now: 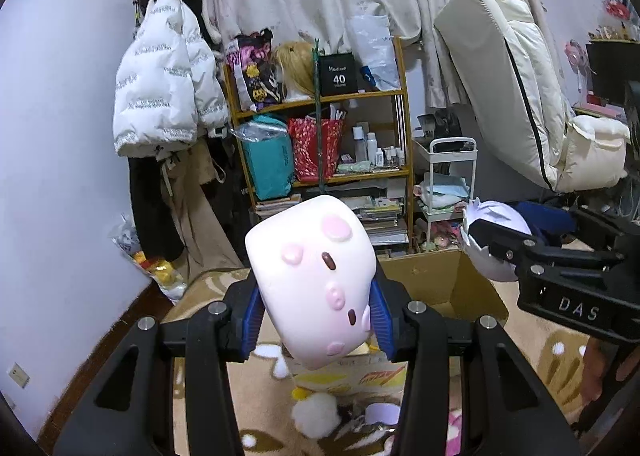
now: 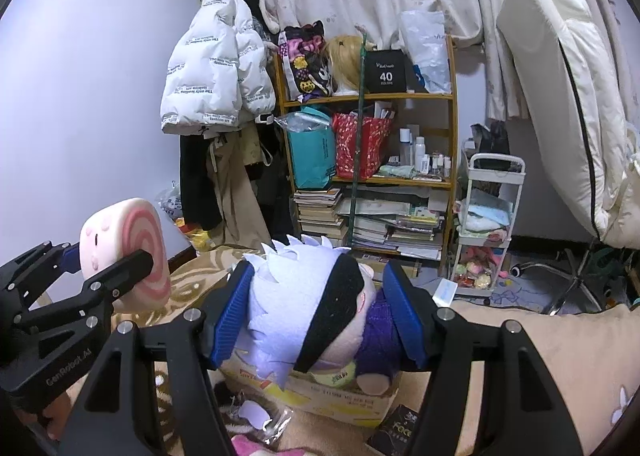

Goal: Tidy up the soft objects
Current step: 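Lift the pink cube plush with the left tool while the right tool carries the doll over the box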

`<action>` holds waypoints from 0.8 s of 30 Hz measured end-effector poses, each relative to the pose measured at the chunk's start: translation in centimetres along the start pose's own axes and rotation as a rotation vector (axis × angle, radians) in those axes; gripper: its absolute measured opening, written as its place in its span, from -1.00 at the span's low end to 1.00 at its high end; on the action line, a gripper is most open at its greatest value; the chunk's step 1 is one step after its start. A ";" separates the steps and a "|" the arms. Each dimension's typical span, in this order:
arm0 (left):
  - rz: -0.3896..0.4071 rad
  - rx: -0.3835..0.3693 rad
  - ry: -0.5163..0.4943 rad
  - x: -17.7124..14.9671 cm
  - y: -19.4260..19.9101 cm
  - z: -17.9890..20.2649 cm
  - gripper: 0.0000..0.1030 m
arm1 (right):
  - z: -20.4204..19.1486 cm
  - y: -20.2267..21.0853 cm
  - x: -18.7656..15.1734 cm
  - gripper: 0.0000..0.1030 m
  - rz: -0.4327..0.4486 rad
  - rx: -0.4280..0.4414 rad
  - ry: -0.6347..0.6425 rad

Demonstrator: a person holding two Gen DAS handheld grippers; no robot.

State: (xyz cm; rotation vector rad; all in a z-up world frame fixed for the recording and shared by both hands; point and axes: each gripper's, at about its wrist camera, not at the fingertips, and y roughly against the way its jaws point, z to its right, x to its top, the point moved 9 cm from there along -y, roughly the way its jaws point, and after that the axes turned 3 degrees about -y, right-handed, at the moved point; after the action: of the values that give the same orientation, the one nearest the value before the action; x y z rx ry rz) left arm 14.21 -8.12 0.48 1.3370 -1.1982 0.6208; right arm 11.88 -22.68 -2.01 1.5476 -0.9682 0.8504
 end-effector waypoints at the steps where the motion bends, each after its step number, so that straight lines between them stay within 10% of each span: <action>1: -0.004 -0.002 0.003 0.1 -0.4 0.1 -0.14 | 0.3 -0.4 0.1 0.36 -0.002 0.000 -0.005; 24: -0.111 -0.064 0.000 -3.5 -8.5 2.1 -0.12 | 2.9 -7.4 -4.0 0.36 -0.120 0.029 -0.076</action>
State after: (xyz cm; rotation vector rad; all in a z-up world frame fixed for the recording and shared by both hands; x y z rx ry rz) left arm 20.10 -10.81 -6.45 1.3404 -1.1265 0.4989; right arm 17.06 -24.21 -9.12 1.6554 -0.9104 0.7288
